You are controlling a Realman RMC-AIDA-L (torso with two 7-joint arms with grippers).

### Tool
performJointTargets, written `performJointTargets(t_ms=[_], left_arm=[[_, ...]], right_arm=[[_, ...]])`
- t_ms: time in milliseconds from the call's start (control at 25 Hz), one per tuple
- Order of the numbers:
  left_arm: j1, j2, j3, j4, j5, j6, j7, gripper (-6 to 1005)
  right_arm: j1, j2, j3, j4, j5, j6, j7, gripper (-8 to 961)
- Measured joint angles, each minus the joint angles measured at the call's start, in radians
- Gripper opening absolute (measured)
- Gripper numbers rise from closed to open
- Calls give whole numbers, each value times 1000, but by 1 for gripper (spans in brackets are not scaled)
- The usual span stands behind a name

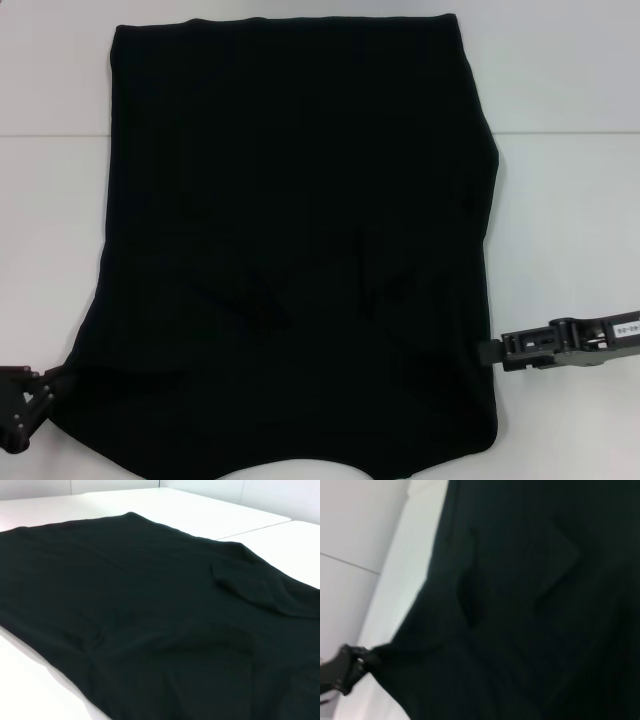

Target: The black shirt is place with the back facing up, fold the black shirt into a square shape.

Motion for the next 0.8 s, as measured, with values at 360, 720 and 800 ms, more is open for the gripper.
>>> performJointTargets(t_ms=[360,720,800], left_arm=[[-19,0,0,-11,8,-11,-2,39],[-24,0,0,-11,7,-12,-4,39],[-25,0,0,-11,7,-12,-4,39]], right_arm=[[72,32,-14,-8,-88,54,51,634],[111,44,-105,-10,-89,95,103,631],[113,45,-124,-11,-89,99,110,631]])
